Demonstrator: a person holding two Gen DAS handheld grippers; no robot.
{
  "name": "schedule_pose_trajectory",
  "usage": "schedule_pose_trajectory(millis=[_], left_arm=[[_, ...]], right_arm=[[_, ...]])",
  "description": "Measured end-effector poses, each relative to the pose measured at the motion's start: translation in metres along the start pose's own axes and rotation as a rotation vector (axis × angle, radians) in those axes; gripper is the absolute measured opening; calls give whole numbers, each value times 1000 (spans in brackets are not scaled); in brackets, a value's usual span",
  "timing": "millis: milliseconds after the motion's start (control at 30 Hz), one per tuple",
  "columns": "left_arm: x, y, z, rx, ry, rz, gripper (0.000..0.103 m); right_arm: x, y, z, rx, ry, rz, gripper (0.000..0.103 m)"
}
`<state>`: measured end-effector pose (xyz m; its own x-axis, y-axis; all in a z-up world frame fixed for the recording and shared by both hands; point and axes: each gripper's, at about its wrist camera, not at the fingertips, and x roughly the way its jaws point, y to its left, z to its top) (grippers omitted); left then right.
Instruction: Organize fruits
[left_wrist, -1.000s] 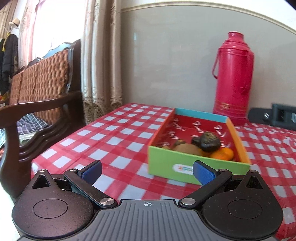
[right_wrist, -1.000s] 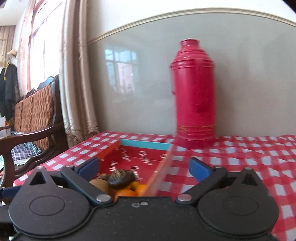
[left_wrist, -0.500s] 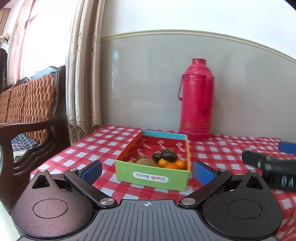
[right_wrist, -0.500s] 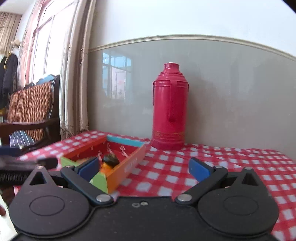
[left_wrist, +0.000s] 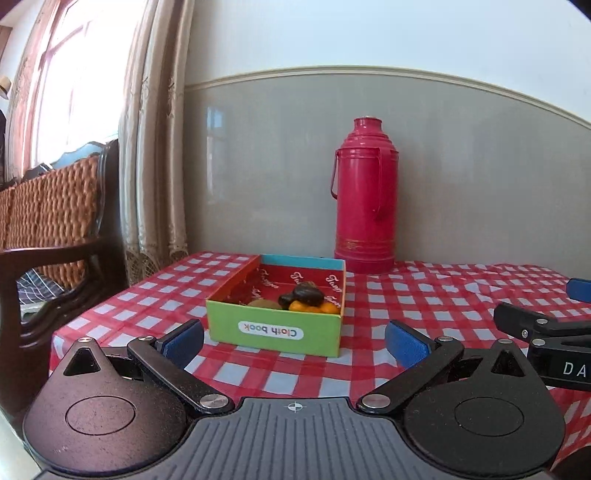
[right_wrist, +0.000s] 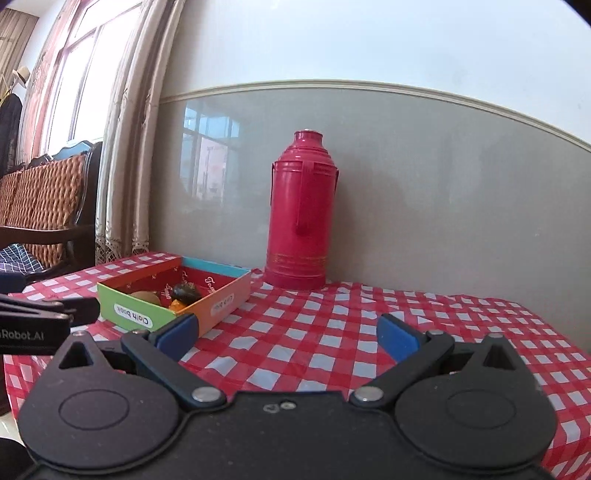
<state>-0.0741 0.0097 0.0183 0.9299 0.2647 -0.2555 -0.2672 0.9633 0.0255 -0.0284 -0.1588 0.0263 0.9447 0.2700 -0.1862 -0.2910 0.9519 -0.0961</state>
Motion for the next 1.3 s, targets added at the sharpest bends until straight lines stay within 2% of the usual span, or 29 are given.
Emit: schedule_pose_trajectory(millis=[100,333,600,1300], left_arm=[[-4,0,-1,-14,-26,-1,103],[-5,-9,-2,35,-36,3,103],[-4,-8,-1,24,-27,0,103],[-4,-6,-2,10,-25,3,103]], right_arm=[[0,-5,-2,23,4,-11,97],[2,-16,-5,75,24,-22,97],[1,-10,-4,36,21,-20,97],[4,-8,-5,30,30,-14,97]])
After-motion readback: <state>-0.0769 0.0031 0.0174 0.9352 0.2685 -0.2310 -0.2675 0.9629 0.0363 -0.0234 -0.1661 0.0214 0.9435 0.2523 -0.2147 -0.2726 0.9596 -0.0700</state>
